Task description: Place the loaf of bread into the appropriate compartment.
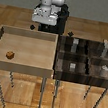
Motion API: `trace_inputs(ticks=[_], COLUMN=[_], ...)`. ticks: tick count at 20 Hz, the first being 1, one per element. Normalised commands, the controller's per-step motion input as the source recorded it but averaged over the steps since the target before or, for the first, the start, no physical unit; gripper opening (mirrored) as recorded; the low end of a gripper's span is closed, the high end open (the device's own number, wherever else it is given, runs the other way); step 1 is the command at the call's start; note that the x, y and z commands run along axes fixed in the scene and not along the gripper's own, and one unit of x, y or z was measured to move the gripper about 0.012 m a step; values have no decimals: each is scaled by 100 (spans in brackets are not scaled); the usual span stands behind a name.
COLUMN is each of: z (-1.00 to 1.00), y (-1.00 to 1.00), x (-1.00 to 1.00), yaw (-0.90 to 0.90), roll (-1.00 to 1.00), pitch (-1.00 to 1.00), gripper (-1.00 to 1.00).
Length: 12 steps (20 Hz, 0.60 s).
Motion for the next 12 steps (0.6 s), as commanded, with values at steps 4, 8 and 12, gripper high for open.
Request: trace_inputs(ticks=[4,8,12], z=[0,0,0], y=[0,-50,-100], x=[0,0,0], yaw=[0,0,0], roll=[0,0,0], pitch=[0,0,0], gripper=[100,100,100])
